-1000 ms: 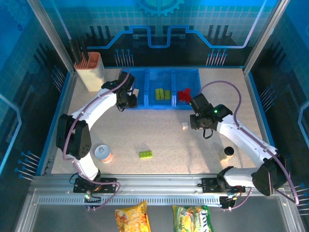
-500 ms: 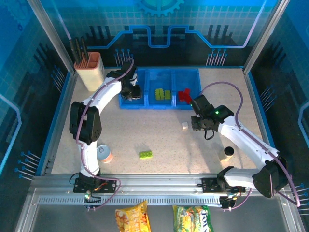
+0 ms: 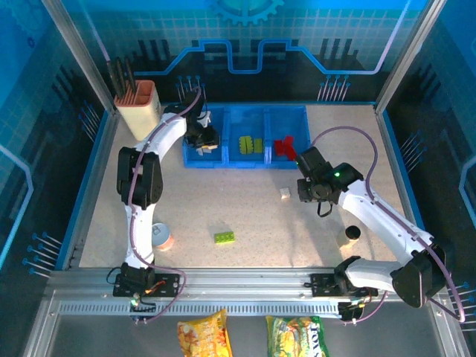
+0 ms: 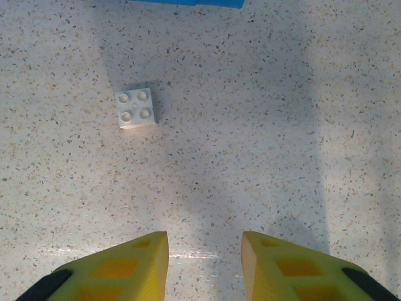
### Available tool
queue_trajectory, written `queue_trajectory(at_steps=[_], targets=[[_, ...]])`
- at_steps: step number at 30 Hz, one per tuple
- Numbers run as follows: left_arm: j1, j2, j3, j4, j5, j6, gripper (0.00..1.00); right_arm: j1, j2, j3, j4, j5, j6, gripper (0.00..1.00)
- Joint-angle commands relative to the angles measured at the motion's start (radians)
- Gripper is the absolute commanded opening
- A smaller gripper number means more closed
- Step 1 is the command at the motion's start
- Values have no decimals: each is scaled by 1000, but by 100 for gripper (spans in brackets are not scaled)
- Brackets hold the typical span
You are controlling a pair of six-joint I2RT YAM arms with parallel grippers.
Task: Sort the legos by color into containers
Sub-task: Place the lego in the container.
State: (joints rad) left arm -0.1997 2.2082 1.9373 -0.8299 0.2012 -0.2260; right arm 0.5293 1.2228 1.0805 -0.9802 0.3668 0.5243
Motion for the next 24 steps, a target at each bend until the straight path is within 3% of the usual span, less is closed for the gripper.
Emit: queue_trajectory(at_steps=[1, 24], targets=[[12, 41, 55, -26, 83, 17, 35, 7, -14, 18, -37, 23, 16, 37], [19, 84, 94, -42, 84, 53, 46, 6, -13, 29, -34, 27, 13, 37]])
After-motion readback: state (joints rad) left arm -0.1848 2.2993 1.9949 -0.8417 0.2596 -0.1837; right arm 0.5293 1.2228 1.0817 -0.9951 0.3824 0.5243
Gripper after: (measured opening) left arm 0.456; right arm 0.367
